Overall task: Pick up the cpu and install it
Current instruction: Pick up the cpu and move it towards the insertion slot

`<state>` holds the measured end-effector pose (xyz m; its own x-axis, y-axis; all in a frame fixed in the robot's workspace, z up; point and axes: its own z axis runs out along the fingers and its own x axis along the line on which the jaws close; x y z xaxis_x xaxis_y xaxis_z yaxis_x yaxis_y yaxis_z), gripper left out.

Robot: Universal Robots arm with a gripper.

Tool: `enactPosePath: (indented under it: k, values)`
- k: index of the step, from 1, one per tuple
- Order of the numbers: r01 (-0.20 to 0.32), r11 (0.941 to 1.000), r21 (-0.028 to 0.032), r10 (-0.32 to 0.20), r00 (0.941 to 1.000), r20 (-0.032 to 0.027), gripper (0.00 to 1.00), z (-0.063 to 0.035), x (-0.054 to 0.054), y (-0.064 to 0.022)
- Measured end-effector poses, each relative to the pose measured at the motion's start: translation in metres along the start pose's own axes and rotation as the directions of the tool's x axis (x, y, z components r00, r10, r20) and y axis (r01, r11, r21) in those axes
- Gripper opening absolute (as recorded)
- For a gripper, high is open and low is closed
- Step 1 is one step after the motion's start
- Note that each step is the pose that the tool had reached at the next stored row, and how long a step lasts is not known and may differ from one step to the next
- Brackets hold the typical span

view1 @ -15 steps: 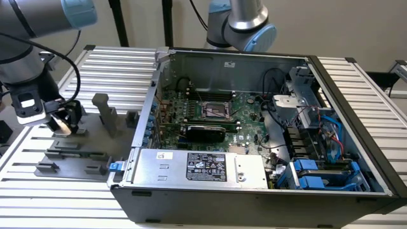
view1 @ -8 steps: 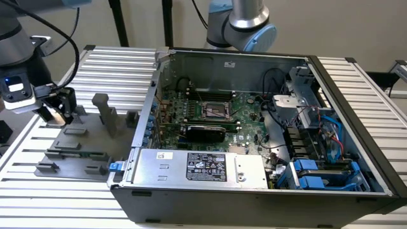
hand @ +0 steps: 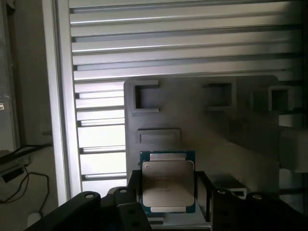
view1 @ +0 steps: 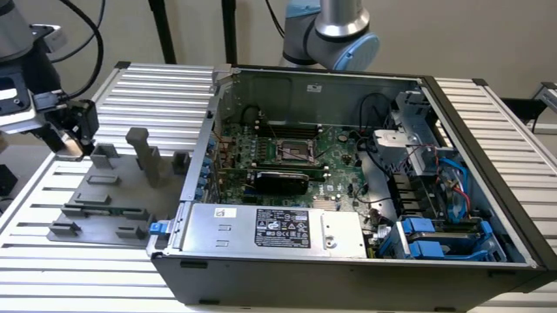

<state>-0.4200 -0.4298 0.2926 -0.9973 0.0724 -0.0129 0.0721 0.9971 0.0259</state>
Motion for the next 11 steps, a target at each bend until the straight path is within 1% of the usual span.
enactPosePath:
  k: [3, 5, 11]
  values:
    - [0.0, 1.0, -0.0001, 0.0, 1.0, 0.0, 0.55, -0.0134, -0.006, 0.0008]
    - [0.0, 1.0, -0.0003, 0.0, 1.0, 0.0001, 0.55, -0.0225, -0.013, 0.0016]
    - [0.0, 1.0, 0.0, 0.0, 1.0, -0.0012, 0.55, -0.0493, -0.038, 0.004]
